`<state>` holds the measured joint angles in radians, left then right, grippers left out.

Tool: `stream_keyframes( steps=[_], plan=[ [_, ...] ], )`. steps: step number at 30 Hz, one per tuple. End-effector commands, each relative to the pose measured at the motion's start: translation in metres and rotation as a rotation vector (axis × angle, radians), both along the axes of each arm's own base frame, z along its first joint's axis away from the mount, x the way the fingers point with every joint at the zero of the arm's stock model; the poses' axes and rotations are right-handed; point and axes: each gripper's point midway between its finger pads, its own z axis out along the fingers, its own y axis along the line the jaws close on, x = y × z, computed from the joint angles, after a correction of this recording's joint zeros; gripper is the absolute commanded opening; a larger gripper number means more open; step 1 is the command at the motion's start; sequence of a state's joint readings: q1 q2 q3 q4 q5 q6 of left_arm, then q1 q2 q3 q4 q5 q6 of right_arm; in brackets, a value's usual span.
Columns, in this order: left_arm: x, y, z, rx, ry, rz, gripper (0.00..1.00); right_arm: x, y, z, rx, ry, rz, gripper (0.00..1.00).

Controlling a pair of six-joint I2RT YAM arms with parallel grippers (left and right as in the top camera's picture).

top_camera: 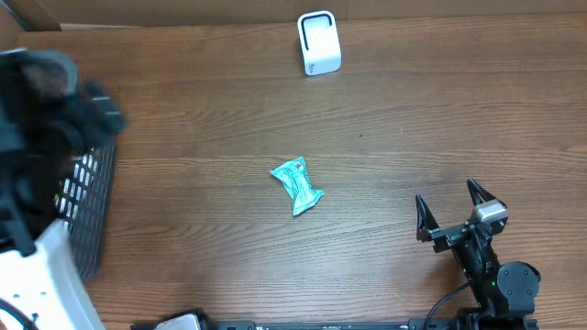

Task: Scan the item barcode
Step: 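Grasp the teal pouch with the left gripper and place it on the table, then reach the left gripper back into the basket toward the toothpaste tube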

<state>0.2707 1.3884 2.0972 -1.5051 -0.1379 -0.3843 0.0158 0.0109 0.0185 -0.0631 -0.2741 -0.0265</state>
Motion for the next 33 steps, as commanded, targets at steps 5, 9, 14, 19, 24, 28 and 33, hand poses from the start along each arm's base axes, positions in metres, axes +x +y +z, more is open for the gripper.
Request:
stream_keyframes(
  steps=[5,9,14,19,24,28,33],
  plan=[
    [-0.033,0.105,-0.02,-0.127,0.002,0.338,1.0,0.0,0.002,-0.002,-0.004,-0.004,0.01,1.0],
    [-0.035,0.135,-0.039,-0.219,0.009,0.393,1.0,0.0,0.002,-0.002,-0.004,-0.004,0.01,1.0],
    [-0.021,0.169,-0.097,-0.314,0.155,0.388,0.99,0.0,0.002,-0.002,-0.004,-0.004,0.01,1.0],
    [0.002,0.175,-0.157,-0.384,0.246,0.247,0.99,0.0,0.002,-0.002,-0.004,-0.004,0.01,1.0],
    [0.006,0.179,-0.216,-0.388,0.334,0.148,0.95,0.0,0.002,-0.002,-0.004,-0.004,0.01,1.0],
    [0.006,0.179,-0.252,-0.349,0.372,0.051,0.94,0.0,0.002,-0.002,-0.004,-0.004,0.01,1.0],
    [0.008,0.181,-0.292,-0.271,0.393,-0.078,0.9,0.0,0.002,-0.002,-0.004,-0.004,0.01,1.0]
  ],
)
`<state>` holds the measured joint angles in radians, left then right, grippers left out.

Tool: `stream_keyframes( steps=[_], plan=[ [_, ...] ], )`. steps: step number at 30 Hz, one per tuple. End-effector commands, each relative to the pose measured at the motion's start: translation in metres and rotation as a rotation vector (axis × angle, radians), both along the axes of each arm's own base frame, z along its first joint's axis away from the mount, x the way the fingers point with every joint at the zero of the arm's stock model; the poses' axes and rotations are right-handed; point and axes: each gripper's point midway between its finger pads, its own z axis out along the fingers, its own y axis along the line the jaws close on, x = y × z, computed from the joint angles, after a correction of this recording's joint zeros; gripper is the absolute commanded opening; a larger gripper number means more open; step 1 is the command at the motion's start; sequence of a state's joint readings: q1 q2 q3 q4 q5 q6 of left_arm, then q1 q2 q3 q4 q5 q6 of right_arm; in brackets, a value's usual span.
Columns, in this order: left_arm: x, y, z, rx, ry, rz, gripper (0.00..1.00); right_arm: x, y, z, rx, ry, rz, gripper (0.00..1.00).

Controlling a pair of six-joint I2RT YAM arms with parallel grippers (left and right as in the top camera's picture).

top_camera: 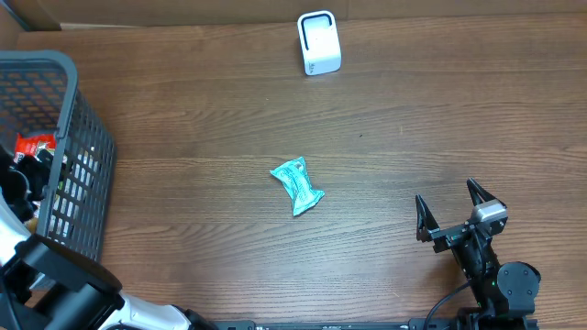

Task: Scan the item barcode
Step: 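Reach the left gripper back into the basket toward the toothpaste tube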

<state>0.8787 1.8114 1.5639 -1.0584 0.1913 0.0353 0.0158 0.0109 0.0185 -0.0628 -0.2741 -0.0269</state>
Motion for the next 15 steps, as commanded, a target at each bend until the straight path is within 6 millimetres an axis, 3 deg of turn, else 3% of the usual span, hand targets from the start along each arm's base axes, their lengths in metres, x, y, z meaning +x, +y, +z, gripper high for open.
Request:
stream_keyframes(
  steps=[1,5,10,15],
  plan=[
    [0.005,-0.006,-0.025,0.029,-0.01,-0.17,0.87,0.0,0.002,-0.002,-0.004,-0.004,0.01,1.0],
    [0.025,0.0,-0.031,0.097,-0.107,-0.275,0.83,0.0,0.002,-0.002,-0.004,-0.004,0.01,1.0],
    [0.033,0.008,-0.042,0.194,-0.084,-0.314,0.79,0.0,0.002,-0.002,-0.004,-0.004,0.01,1.0],
    [0.041,0.0,-0.056,0.203,-0.056,-0.388,0.76,0.0,0.002,-0.002,-0.004,-0.004,0.01,1.0]
  ],
)
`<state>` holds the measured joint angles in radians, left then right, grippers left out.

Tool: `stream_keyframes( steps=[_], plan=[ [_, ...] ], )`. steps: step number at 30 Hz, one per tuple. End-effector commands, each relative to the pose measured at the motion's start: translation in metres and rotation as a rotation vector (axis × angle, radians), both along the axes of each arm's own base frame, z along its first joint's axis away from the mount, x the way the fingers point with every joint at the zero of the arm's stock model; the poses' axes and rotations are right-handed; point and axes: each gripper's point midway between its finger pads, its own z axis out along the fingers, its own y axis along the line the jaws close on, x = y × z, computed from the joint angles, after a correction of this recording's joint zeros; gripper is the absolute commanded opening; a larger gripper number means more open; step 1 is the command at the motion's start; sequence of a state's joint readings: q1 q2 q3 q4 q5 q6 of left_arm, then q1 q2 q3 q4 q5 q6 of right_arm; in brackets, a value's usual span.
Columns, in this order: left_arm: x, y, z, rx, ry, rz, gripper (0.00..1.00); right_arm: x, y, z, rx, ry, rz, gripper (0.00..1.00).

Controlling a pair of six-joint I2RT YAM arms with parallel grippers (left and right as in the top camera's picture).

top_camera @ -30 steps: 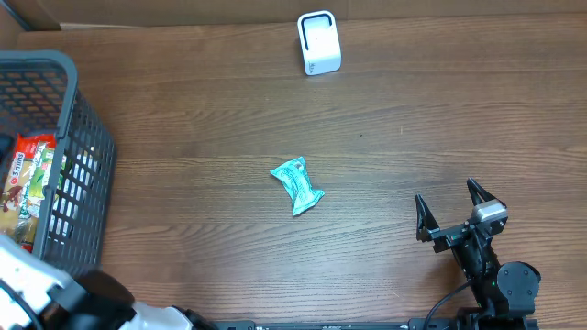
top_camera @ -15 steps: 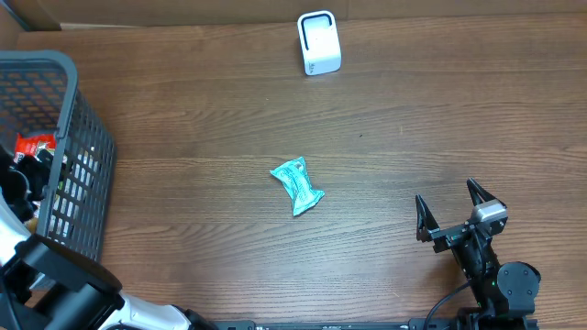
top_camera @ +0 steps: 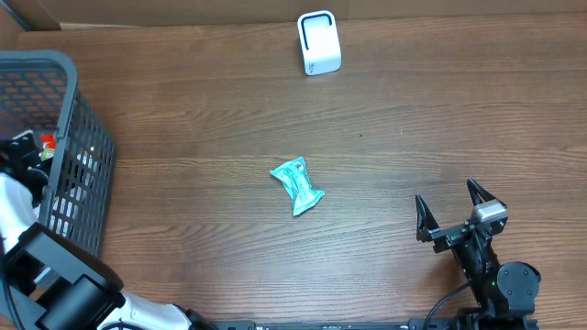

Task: Scan the item barcode
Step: 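Reach the left gripper back into the basket toward the toothpaste tube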

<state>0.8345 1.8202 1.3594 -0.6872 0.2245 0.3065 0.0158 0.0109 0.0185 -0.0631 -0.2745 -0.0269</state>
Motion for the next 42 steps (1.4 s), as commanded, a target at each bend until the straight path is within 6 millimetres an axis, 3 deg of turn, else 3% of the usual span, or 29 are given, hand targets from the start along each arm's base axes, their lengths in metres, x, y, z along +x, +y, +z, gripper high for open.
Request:
stream_keyframes(
  steps=[1,9,15,19,22,25,28,31,34,40,41,42],
  plan=[
    [0.005,-0.008,-0.019,0.016,0.051,-0.088,0.76,0.0,0.002,-0.002,-0.004,-0.004,0.01,1.0],
    [0.006,-0.001,-0.054,0.058,0.155,-0.092,0.77,0.0,0.002,-0.002,-0.004,-0.004,0.01,1.0],
    [0.007,-0.008,-0.08,0.019,0.194,-0.11,0.76,0.0,0.002,-0.002,-0.004,-0.004,0.01,1.0],
    [0.008,-0.007,-0.083,0.011,0.191,-0.096,0.58,0.0,0.002,-0.002,-0.004,-0.004,0.01,1.0],
    [0.008,-0.007,-0.083,0.003,0.186,-0.064,0.27,0.0,0.002,-0.002,-0.004,-0.004,0.01,1.0],
    [0.008,-0.007,-0.081,-0.015,0.183,-0.022,0.04,0.0,0.002,-0.002,-0.004,-0.004,0.01,1.0],
    [0.01,-0.005,-0.074,-0.025,0.176,0.01,0.04,0.0,0.002,-0.002,-0.004,-0.004,0.01,1.0],
    [0.017,0.002,-0.056,-0.028,0.154,0.056,0.04,0.0,0.002,-0.002,-0.004,-0.004,0.01,1.0],
    [0.03,0.014,-0.012,-0.054,0.088,0.203,0.04,0.0,0.002,-0.002,-0.004,-0.004,0.01,1.0],
    [0.038,0.008,0.093,-0.049,0.01,0.262,0.04,0.0,0.002,-0.002,-0.004,-0.004,0.01,1.0],
    [0.039,0.002,0.133,-0.016,-0.034,0.253,0.04,0.0,0.002,-0.002,-0.004,-0.004,0.01,1.0],
    [0.038,-0.001,0.153,0.002,-0.059,0.248,0.04,0.0,0.002,-0.002,-0.004,-0.004,0.01,1.0]
  ],
)
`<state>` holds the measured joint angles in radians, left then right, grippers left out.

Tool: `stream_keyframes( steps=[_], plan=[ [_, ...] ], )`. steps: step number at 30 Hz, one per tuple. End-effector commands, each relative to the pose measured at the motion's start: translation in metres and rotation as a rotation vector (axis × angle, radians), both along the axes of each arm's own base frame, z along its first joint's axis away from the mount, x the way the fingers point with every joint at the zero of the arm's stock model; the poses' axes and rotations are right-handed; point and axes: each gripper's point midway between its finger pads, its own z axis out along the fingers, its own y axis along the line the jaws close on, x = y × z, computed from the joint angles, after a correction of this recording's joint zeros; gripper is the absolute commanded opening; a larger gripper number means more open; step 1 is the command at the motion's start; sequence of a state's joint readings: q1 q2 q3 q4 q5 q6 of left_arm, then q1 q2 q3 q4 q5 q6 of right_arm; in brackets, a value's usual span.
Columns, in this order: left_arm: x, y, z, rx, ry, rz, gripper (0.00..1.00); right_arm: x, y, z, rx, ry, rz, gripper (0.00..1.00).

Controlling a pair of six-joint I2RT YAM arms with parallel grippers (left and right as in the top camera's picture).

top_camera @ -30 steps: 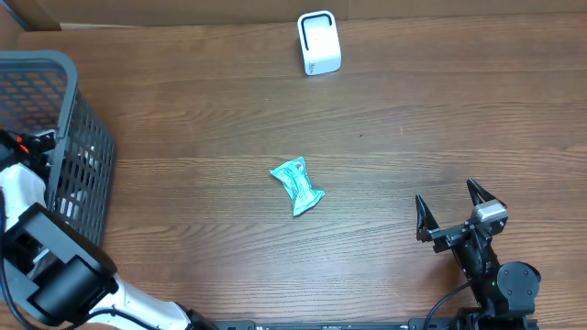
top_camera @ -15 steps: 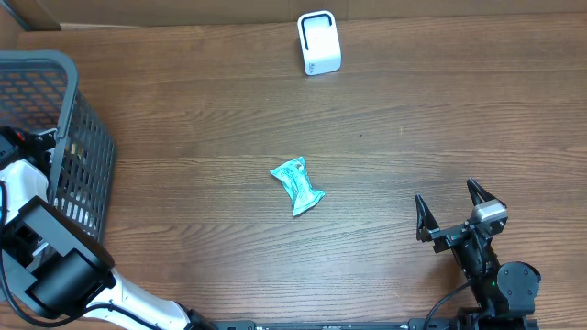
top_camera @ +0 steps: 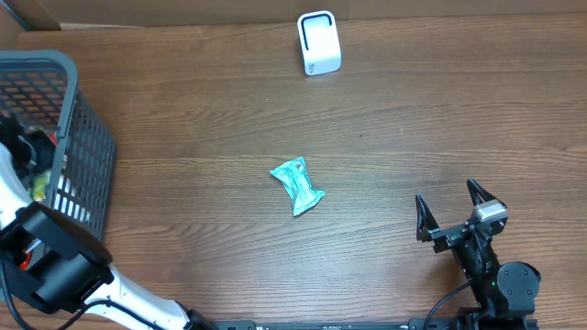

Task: Scan the item barcode
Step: 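Reach the left gripper back into the basket toward the toothpaste tube, then lift the white toothpaste tube with the left gripper and set it beside the pouch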

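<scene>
A teal snack packet (top_camera: 296,186) lies flat at the table's centre. The white barcode scanner (top_camera: 318,43) stands upright at the far edge. My left gripper (top_camera: 20,147) is down inside the dark mesh basket (top_camera: 87,174) at the left. Its fingers are dark against the contents, so their state cannot be read. A yellow-green item (top_camera: 38,188) shows beside it in the basket. My right gripper (top_camera: 449,209) rests open at the near right, holding nothing, far from the packet.
The left arm's white link and black joint (top_camera: 55,266) cross the near left corner, in front of the basket. A brown cardboard wall (top_camera: 165,11) runs along the table's far edge behind the scanner.
The left arm has shifted slightly inside the basket, and the red item beside its gripper is now almost covered. The packet, scanner and right arm have not moved.
At first the left arm was a blur over the basket. Then its gripper was down inside the basket beside a red item, and it has stayed there with small shifts. The teal packet, scanner and open right gripper kept their places throughout.
</scene>
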<state>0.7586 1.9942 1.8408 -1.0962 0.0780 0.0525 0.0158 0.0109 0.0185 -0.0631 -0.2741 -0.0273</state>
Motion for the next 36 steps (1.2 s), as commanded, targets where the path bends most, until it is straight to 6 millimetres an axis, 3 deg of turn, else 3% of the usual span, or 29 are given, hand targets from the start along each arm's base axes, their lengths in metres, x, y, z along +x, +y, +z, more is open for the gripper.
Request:
stream_keyframes(
  steps=[1,6,7,10,14,18,21,22,29,31,33,36],
  plan=[
    [0.013,-0.017,0.123,0.113,-0.204,0.031,0.04,0.0,0.002,-0.002,-0.003,-0.004,0.01,1.0],
    [0.002,-0.05,0.222,0.219,-0.369,-0.002,0.04,0.0,0.002,-0.002,-0.003,-0.004,0.01,1.0],
    [-0.006,-0.067,0.254,0.264,-0.431,-0.025,0.04,0.0,0.002,-0.002,-0.003,-0.004,0.01,1.0],
    [-0.02,-0.097,0.298,0.323,-0.525,-0.067,0.04,0.0,0.002,-0.002,-0.003,-0.004,0.01,1.0],
    [-0.041,-0.137,0.333,0.367,-0.61,-0.125,0.04,0.0,0.002,-0.002,-0.003,-0.004,0.01,1.0],
    [-0.051,-0.185,0.341,0.309,-0.655,-0.221,0.04,0.0,0.002,-0.002,-0.003,-0.004,0.01,1.0],
    [-0.052,-0.228,0.318,0.159,-0.599,-0.303,0.04,0.0,0.002,-0.002,-0.003,-0.004,0.01,1.0],
    [-0.05,-0.244,0.3,0.095,-0.536,-0.334,0.04,0.0,0.002,-0.002,-0.003,-0.004,0.01,1.0],
    [-0.032,-0.302,0.219,-0.077,-0.3,-0.47,0.04,0.0,0.002,-0.002,-0.003,-0.004,0.01,1.0],
    [-0.027,-0.318,0.189,-0.111,-0.231,-0.504,0.04,0.0,0.002,-0.002,-0.003,-0.004,0.01,1.0],
    [-0.018,-0.343,0.129,-0.164,-0.126,-0.533,0.04,0.0,0.002,-0.002,-0.003,-0.004,0.01,1.0],
    [-0.015,-0.362,0.076,-0.202,-0.06,-0.531,0.04,0.0,0.002,-0.002,-0.003,-0.004,0.01,1.0]
  ],
)
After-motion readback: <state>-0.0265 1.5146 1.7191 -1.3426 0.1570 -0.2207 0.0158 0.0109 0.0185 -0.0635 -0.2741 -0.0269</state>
